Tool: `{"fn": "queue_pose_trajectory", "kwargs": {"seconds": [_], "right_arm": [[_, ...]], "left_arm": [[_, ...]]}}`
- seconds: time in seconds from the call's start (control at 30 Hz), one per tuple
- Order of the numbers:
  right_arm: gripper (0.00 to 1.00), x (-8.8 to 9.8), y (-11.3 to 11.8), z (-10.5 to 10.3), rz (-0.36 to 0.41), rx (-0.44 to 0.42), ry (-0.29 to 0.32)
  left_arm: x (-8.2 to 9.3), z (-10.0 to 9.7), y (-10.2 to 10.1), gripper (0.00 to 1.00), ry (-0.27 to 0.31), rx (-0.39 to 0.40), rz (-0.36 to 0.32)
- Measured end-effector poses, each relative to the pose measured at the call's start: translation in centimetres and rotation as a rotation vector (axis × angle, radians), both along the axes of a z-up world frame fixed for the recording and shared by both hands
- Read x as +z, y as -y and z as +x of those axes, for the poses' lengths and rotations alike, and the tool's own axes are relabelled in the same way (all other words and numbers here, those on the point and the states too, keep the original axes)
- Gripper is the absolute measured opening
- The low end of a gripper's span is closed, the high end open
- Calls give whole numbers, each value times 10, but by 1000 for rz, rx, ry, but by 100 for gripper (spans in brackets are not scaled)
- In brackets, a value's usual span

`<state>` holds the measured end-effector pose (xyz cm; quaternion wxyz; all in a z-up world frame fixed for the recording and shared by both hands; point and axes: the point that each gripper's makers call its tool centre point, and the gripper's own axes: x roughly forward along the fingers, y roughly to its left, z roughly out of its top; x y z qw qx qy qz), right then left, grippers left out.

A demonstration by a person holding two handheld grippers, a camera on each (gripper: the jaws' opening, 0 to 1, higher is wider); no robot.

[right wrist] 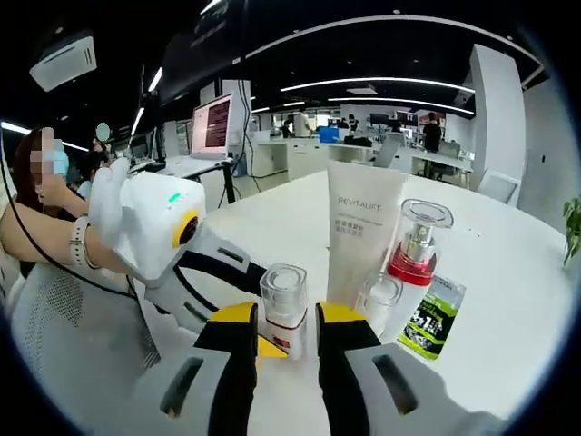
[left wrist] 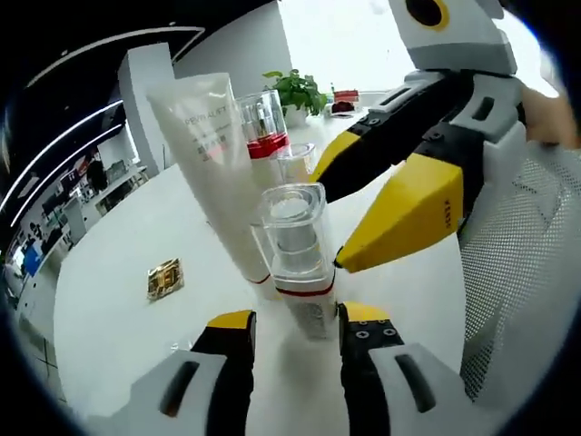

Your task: Arrange the skincare products in the storage area until every visible bottle or jar stands upright without overlapping.

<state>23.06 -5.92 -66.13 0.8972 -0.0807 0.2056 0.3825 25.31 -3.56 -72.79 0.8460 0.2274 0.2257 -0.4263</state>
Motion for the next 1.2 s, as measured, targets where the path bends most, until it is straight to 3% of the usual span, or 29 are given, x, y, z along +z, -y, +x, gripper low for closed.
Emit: {"fn": "queue_pose_trajectory", "kwargs": {"seconds": [0.13, 0.2, 0.4, 0.8, 1.2], "right_arm": [[26, -2, 14, -1, -29, -18, -11], [25, -6, 23, -1, -76, -20, -18], [22, -19, 47, 7, -137, -52, -68], [21, -42, 52, 22, -240, -36, -146], [18, -63, 57, 25, -308, -18, -171]], "left_arm": [[-3, -3, -5, 29, -13, 5, 29], [-6, -8, -7, 23, -52, 7, 37], [-10, -15, -3, 10, -95, -6, 42], [-10, -8, 5, 11, -107, 0, 57], [-9, 0, 20, 10, -96, -24, 71]]}}
